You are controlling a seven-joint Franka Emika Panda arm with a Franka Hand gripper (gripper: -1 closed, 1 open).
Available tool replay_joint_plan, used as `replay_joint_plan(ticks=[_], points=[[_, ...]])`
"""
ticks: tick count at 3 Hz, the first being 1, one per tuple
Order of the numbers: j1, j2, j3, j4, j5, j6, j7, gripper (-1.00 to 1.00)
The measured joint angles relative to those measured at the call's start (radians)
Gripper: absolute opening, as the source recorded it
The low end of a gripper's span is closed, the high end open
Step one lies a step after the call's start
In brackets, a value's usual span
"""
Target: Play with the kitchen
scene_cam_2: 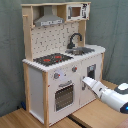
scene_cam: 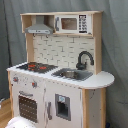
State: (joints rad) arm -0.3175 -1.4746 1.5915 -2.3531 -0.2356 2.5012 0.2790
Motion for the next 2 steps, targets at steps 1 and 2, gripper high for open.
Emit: replay_joint_plan(ticks=[1, 2], points=[[-0.042, -0.001, -0.026, 0.041, -0.03, 0.018, -0.094, 1.0], [-0.106, -0.001, -0.045, 0.067, -0.057, 0.071, -0.161, 1.0]])
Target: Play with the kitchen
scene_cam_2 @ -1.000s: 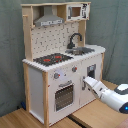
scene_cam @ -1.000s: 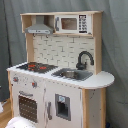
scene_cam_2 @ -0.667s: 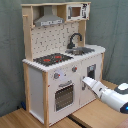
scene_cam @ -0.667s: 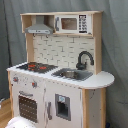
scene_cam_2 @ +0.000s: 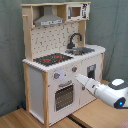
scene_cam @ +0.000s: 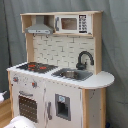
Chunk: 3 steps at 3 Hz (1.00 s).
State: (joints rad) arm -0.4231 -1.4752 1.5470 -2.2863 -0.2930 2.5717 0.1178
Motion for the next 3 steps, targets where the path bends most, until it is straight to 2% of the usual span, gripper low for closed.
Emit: replay_joint_plan(ticks=[1, 2, 3], points=[[-0.064, -0.001, -0.001, 0.012, -0.023, 0.077, -0.02, 1.0], [-0.118, -0.001, -0.002, 0.024, -0.032, 0.16, 0.006, 1.0], [-0.16, -0.001, -0.003, 0.023, -0.032, 0.234, 0.078, 1.0]])
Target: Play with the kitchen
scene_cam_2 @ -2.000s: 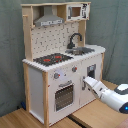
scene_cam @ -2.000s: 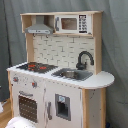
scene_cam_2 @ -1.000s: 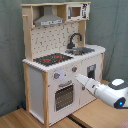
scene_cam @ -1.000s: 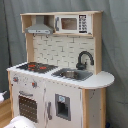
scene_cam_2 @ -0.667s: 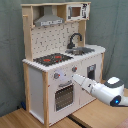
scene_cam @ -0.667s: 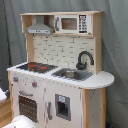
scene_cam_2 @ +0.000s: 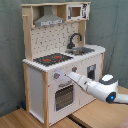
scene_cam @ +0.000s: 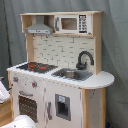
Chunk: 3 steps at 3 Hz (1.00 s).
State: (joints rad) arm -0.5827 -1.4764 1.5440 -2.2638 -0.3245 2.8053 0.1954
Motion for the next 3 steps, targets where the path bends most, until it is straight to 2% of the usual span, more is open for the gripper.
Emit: replay_joint_plan(ticks=[1, 3], points=[[-0.05, 0.0, -0.007, 0.0, 0.0, 0.087, 0.039, 1.0], [-0.162, -0.009, -0.019, 0.0, 0.0, 0.251, 0.062, 1.0]])
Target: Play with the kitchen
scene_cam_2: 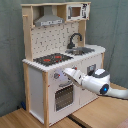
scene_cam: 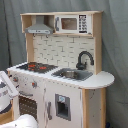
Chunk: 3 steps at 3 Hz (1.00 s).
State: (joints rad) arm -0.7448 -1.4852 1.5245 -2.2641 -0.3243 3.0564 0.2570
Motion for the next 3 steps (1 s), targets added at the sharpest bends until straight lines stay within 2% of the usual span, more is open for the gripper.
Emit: replay_joint_plan(ticks=[1, 3], points=[[-0.036, 0.0, 0.008, 0.016, 0.001, 0.048, 0.084, 1.0], [-0.159, 0.0, 0.041, 0.143, 0.002, 0.049, 0.176, 1.0]])
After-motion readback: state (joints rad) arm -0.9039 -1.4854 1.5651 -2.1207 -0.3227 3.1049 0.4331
